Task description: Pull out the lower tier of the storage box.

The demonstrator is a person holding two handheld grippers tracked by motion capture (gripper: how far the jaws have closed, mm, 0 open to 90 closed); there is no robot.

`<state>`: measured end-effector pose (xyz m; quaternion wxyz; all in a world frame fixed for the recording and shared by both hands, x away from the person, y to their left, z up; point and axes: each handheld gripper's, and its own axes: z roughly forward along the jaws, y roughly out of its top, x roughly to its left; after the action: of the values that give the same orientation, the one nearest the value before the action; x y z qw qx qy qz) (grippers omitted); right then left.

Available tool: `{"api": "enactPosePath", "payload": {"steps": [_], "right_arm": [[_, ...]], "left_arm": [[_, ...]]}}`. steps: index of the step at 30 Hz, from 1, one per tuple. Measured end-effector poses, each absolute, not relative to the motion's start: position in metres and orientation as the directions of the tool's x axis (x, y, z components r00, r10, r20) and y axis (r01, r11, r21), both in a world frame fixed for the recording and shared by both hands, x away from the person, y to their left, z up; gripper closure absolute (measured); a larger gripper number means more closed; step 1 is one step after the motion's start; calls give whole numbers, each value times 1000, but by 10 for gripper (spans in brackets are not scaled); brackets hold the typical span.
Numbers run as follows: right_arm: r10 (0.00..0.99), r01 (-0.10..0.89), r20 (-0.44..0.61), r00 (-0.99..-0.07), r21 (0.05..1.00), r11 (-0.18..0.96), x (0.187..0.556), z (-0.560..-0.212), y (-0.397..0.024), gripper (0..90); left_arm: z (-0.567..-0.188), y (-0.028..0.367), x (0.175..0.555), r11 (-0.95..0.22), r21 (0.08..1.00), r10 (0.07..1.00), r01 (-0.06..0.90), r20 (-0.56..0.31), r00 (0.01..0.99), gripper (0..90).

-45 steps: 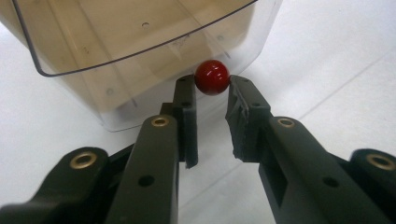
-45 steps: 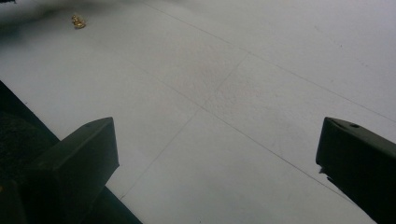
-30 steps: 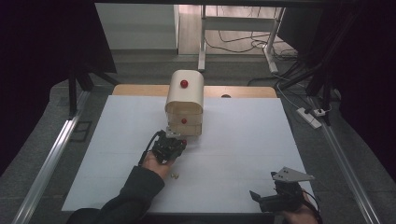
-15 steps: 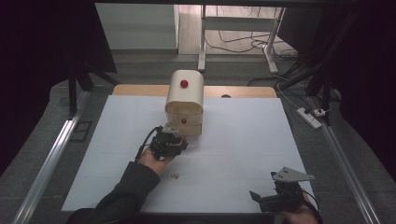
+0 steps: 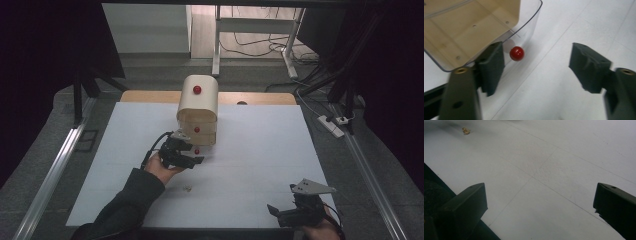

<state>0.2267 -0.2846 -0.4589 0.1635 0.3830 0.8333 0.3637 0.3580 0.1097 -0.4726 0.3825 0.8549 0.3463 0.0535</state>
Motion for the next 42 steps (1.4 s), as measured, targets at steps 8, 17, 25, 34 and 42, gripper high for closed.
{"api": "enactPosePath", "payload": {"steps": [8, 17, 25, 34, 42], "right_arm": [[756, 521, 8, -654, 730, 443, 227, -459, -285, 0], [755, 523, 12, -656, 729, 442, 227, -459, -285, 0], [755, 525, 12, -655, 727, 443, 227, -459, -284, 0], [757, 528, 17, -653, 728, 438, 228, -460, -285, 0], [756, 527, 19, -654, 728, 438, 228, -460, -285, 0]], "left_arm": [[-466, 117, 365, -453, 680, 621, 576, -222, 751, 118], [-458, 118, 372, -503, 693, 555, 517, -200, 807, 13], [-462, 105, 382, -575, 649, 545, 498, -150, 825, 26], [-464, 108, 392, -558, 650, 554, 515, -170, 815, 252], [-463, 108, 394, -589, 625, 584, 513, -110, 804, 557]]}}
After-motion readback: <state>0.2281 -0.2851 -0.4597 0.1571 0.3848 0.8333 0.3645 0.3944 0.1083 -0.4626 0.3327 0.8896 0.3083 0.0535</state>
